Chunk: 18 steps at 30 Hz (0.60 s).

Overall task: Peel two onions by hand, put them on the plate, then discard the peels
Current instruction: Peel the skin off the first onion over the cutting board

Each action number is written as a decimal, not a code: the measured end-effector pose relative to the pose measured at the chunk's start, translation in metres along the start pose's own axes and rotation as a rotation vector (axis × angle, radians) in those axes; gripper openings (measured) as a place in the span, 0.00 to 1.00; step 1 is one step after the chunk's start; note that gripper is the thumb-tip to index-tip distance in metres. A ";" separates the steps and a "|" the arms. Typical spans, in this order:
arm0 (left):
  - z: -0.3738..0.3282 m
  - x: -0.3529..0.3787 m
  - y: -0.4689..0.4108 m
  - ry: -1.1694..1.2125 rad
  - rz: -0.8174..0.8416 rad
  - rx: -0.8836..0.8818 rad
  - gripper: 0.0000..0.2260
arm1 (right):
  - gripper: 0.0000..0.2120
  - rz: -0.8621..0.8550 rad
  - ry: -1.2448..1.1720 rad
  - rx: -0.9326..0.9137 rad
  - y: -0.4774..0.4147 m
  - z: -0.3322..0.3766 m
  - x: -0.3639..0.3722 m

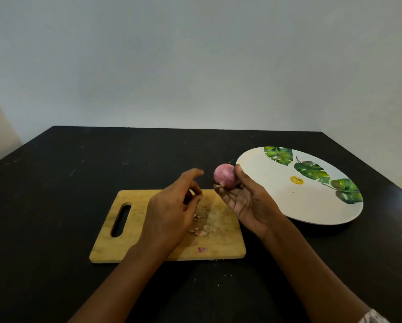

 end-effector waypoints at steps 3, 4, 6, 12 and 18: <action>0.000 -0.003 0.000 -0.021 -0.030 0.018 0.08 | 0.21 0.023 -0.020 0.030 0.002 -0.002 0.004; 0.001 -0.004 0.000 -0.019 -0.034 0.004 0.07 | 0.23 0.027 -0.022 0.046 0.002 -0.005 0.005; 0.003 -0.005 0.001 -0.038 -0.050 -0.002 0.11 | 0.27 0.033 0.015 0.074 0.001 -0.010 0.004; 0.002 0.001 0.001 0.162 -0.009 -0.085 0.31 | 0.31 0.036 0.142 0.115 0.001 -0.021 0.007; -0.003 -0.002 0.002 0.235 -0.031 -0.100 0.34 | 0.25 0.129 0.156 0.130 0.007 -0.030 0.018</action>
Point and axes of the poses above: each hand's wrist, its own y-axis away from the middle knuckle, its own x-axis out of the palm, z = x × y, the point moved 9 cm from there along -y, towards the middle knuckle, and after that the axes turned 7 degrees about -z, right-handed, at the moved point
